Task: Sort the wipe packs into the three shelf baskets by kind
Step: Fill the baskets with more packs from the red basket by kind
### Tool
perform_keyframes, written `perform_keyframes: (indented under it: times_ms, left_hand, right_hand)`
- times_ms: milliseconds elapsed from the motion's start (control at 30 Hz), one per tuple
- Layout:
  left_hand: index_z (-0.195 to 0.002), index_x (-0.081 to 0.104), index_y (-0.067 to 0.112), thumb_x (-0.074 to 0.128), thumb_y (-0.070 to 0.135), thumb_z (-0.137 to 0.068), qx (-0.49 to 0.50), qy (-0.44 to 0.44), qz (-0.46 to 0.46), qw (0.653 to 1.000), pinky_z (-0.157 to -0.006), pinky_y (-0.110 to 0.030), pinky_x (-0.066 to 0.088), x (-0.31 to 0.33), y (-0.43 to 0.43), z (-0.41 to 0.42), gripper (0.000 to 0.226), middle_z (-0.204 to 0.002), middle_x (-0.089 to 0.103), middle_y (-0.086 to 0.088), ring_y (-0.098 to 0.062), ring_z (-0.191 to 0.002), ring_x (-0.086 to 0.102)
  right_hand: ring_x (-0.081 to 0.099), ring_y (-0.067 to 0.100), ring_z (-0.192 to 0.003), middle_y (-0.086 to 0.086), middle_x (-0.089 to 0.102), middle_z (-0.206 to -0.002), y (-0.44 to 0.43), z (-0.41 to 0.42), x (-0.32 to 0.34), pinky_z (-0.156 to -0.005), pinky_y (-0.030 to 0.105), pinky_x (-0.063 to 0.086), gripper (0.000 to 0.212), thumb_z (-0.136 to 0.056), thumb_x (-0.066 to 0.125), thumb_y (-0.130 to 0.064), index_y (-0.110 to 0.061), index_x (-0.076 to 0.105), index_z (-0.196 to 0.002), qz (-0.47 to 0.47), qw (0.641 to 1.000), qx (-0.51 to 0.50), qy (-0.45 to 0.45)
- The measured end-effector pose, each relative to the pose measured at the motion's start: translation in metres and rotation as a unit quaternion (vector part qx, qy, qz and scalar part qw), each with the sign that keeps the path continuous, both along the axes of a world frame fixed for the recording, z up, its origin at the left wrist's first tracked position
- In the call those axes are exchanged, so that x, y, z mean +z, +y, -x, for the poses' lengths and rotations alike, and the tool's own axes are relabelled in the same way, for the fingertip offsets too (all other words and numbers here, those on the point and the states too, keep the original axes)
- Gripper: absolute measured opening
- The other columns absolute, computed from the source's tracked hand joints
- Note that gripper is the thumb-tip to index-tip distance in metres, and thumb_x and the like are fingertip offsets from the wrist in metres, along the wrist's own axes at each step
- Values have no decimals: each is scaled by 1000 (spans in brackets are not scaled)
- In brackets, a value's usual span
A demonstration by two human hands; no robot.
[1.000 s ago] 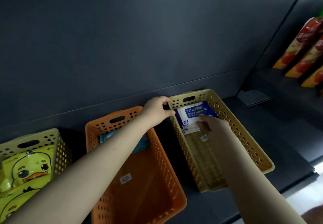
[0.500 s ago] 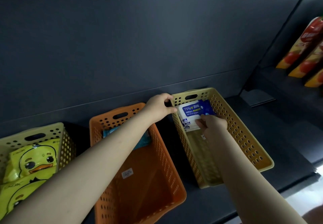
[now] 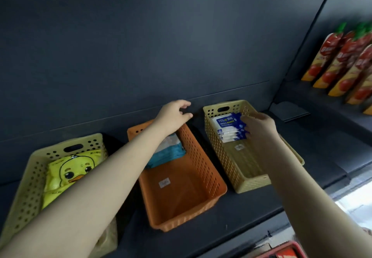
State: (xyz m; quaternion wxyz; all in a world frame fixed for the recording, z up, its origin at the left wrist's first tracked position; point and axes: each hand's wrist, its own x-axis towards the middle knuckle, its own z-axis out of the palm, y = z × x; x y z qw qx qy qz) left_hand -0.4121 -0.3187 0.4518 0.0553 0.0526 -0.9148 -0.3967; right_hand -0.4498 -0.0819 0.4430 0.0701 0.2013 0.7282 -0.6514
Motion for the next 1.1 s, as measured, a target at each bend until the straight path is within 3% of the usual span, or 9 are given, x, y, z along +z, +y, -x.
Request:
perform_keyframes:
  times_ms: [133,233,367,467,567,700,800,1000,1100]
  left_hand:
    - [-127,59,16,66,20,-87,1,27,-1,1000,-97,-25,44,18,-17,-60,40,-128,61,0,-14,-110,60]
    - [-123,61,14,68,17,-86,-4,35,-11,999,-92,-19,43,23,-24,-118,38,-124,64,-3,-14,-109,61]
    - [-121,63,15,68,20,-86,-21,31,-24,999,-86,-15,38,16,-19,-202,36,-115,65,3,-10,-106,60]
    - [-123,62,17,67,22,-87,-59,9,-42,997,-90,-19,42,7,-2,-255,36,-115,65,5,-7,-105,59]
    - [-123,61,17,67,21,-87,-92,-19,-49,994,-94,-24,45,-6,22,-296,36,-114,65,5,-9,-106,60]
    - [-124,59,16,65,20,-89,-125,-60,-62,988,-82,-17,45,-31,56,-338,35,-116,63,4,-10,-104,60]
    - [-125,58,10,64,14,-90,-137,-98,-74,983,-85,-18,41,-57,80,-361,35,-122,62,-4,-14,-107,59]
    - [-126,59,13,64,16,-90,-109,-159,-52,980,-90,-24,46,-113,135,-392,37,-122,63,-3,-17,-107,62]
    - [-125,59,14,65,18,-89,-62,-189,-77,977,-92,-28,48,-146,174,-411,37,-121,64,-3,-16,-104,62]
  right_hand:
    - [63,21,-103,4,67,-116,-6,-65,40,-88,37,52,38,-81,72,-15,-11,65,-118,-183,963,85,180]
    - [59,21,-107,4,64,-119,-12,-120,56,-82,29,49,40,-83,72,-15,-11,63,-121,-284,920,153,221]
    - [58,17,-106,0,64,-117,-13,-200,62,-84,24,41,43,-81,74,-20,-14,63,-122,-360,884,210,210]
    - [58,18,-107,0,64,-115,-4,-257,58,-82,24,37,42,-82,74,-23,-15,62,-122,-419,853,250,188]
    - [58,22,-108,4,64,-119,15,-303,43,-85,28,44,44,-82,74,-23,-14,61,-123,-432,851,252,162]
    - [59,24,-109,5,62,-122,48,-352,15,-89,34,49,45,-85,71,-26,-14,58,-127,-461,840,260,122]
    - [60,24,-110,6,61,-125,78,-379,-12,-92,34,48,47,-86,69,-25,-12,56,-129,-468,838,267,85]
    - [60,24,-111,7,64,-123,146,-407,-73,-95,35,49,42,-87,66,-20,-14,57,-128,-463,843,273,34]
    - [63,25,-105,6,66,-119,187,-417,-106,-89,36,52,40,-88,64,-23,-17,58,-127,-452,844,288,17]
